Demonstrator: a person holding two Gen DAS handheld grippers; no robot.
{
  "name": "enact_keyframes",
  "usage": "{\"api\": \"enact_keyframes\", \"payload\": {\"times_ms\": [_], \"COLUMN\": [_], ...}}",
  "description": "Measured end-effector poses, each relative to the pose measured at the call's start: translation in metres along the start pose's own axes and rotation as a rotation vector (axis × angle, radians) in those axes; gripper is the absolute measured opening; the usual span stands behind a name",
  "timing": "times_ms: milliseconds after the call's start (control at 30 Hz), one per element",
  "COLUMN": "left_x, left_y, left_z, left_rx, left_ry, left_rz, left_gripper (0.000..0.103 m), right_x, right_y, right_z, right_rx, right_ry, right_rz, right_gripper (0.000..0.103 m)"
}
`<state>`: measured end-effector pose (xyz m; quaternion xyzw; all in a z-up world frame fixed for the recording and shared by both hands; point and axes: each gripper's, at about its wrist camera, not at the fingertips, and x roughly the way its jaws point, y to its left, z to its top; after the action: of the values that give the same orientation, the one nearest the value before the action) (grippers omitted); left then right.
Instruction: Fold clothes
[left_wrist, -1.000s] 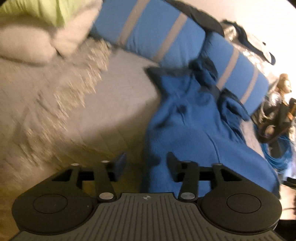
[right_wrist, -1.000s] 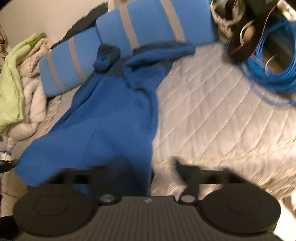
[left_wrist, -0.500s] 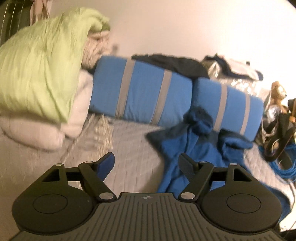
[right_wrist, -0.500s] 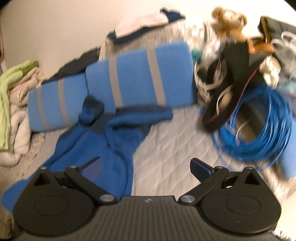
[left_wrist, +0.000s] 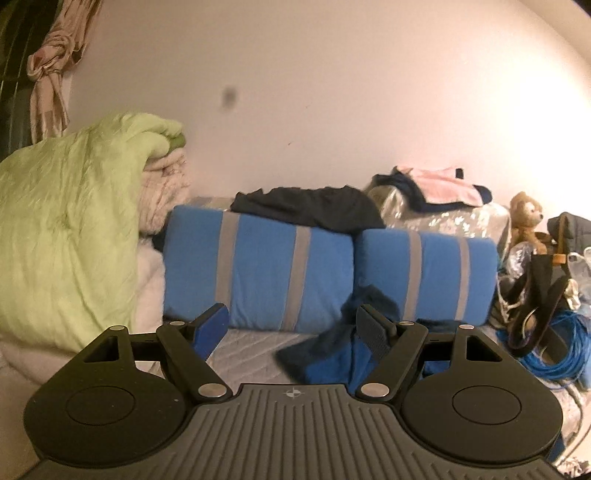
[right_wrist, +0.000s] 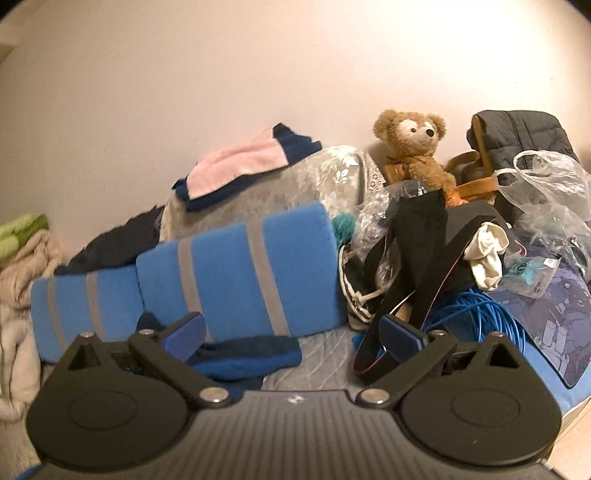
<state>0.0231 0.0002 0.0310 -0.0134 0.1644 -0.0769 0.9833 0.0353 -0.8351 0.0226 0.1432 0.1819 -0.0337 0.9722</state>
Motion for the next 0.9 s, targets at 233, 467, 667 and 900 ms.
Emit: {"api": "enact_keyframes", "payload": {"times_ms": [233,467,667,900], "left_x": [0.030,0.074,0.118,0.168], "left_y": [-0.011,-0.017,-0.011,-0.041], "left_z": [0.018,0.040,0.055,0.039], "left_rx": [0.014,0.032,0.008,0.019], "left_ry": [-0.015,-0.047,-0.057,-0.067], "left_rz": [-0.037,-0.042,-0.027,0.092], "left_gripper": [0.076,0.076,0.076,0.077], "right_x": [0.016,0.044,0.078,0.117], "right_y": [0.000,0.012,0.026,0.044], "right_z": [0.027,0.055,0.076,0.086], "right_rx": [-0.004,-0.030,-0.086,-0.081], "right_ry": [-0.013,-0.034,-0.058,-0.125], "right_rz": [-0.005,-0.009,-0.031,-0.047], "right_gripper": [0.103,0.103,0.103,0.103]}}
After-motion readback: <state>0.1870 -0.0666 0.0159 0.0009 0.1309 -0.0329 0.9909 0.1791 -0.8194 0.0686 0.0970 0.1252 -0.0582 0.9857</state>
